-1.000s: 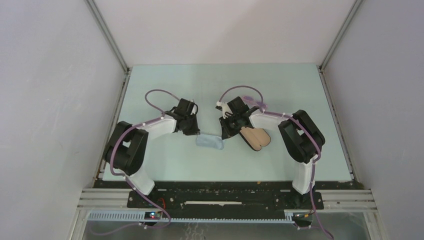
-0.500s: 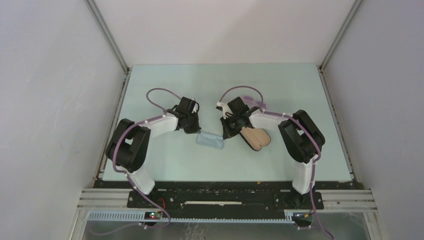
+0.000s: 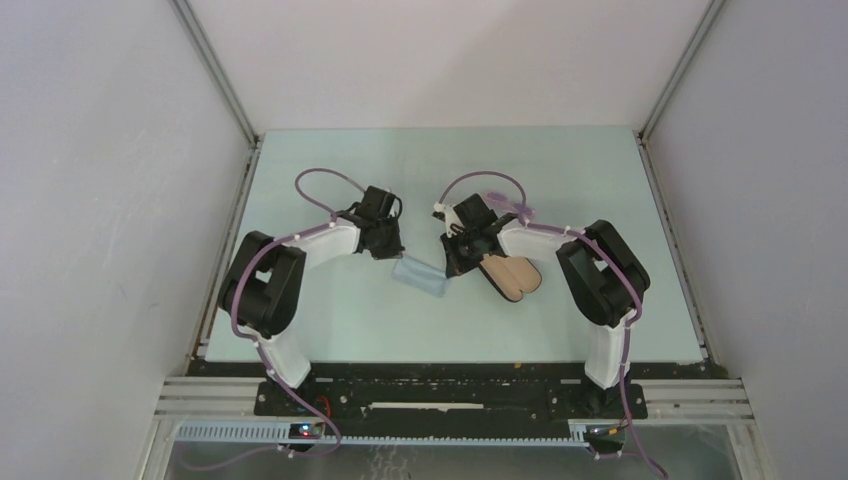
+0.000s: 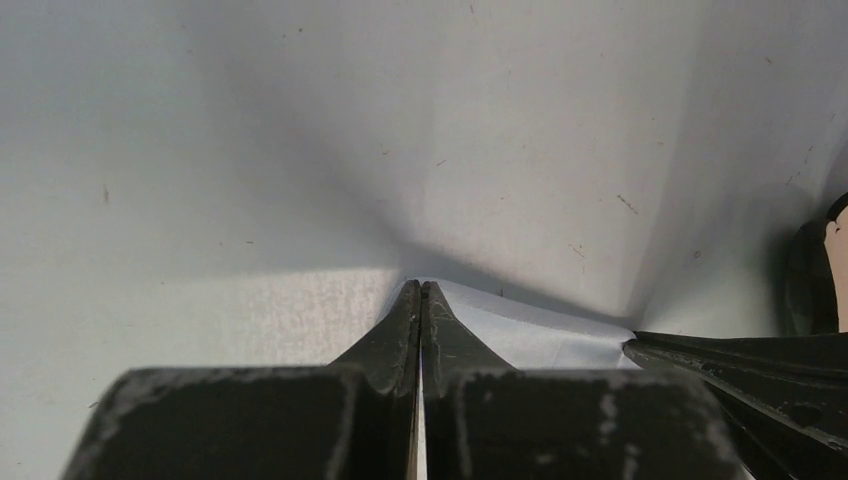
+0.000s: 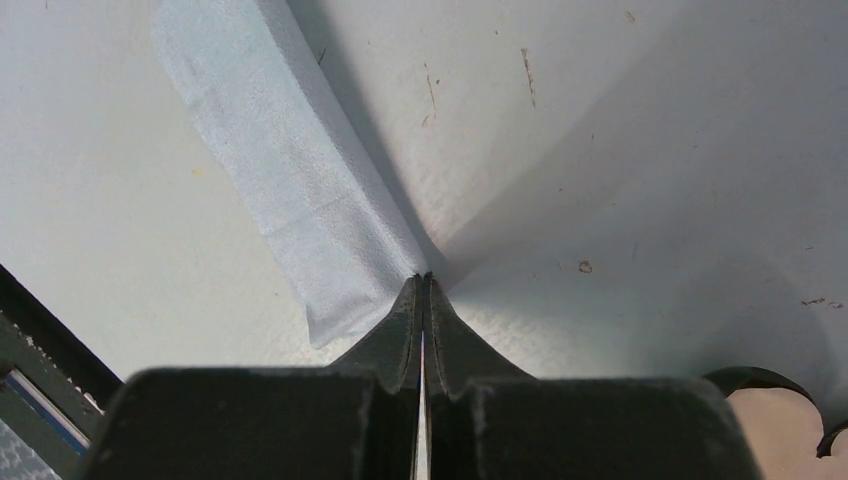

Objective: Organize the sunglasses
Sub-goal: Adjust the glasses cleaning cloth at the center of the board.

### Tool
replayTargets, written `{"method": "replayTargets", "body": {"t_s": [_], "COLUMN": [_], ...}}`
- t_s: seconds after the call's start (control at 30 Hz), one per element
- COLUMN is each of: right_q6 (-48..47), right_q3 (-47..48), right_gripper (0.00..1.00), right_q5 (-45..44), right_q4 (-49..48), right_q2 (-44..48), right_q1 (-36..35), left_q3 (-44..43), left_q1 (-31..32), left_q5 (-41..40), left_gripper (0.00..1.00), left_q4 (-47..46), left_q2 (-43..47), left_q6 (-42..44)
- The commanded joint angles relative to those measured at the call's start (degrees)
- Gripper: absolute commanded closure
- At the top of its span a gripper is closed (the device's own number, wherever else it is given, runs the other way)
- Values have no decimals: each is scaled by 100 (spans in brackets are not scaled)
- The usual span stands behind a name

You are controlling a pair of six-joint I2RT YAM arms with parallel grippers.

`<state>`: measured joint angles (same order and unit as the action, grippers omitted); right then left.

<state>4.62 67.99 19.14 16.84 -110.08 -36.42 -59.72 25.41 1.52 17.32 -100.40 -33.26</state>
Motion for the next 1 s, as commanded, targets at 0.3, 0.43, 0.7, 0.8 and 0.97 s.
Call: {"method": "replayTargets", "body": {"t_s": [0.3, 0.43, 0.7, 0.8, 0.97], "right_q6": [100, 108, 742, 1291, 1985], "right_q3": [9, 8, 13, 12, -3], "right_gripper": [100, 93, 67, 66, 87], "right_q5": [-578, -718, -1263, -1711, -2292], "right_q4": [-51, 58, 156, 144, -54], "right_q2": [50, 143, 1061, 1317, 1357], "right_q1": [-106, -175, -316, -515, -1079], "left_q3": [-511, -844, -715, -568, -3], "left_q1": [-27, -8, 41, 74, 78], "left_q5": [-495, -780, -1452, -1484, -506], "left_gripper": [100, 94, 54, 50, 62], "left_q4": [189, 616, 893, 907, 299], "left_q2": [-129, -429, 370, 749, 1181], "left_q6": [-56, 2, -85, -113, -296]}}
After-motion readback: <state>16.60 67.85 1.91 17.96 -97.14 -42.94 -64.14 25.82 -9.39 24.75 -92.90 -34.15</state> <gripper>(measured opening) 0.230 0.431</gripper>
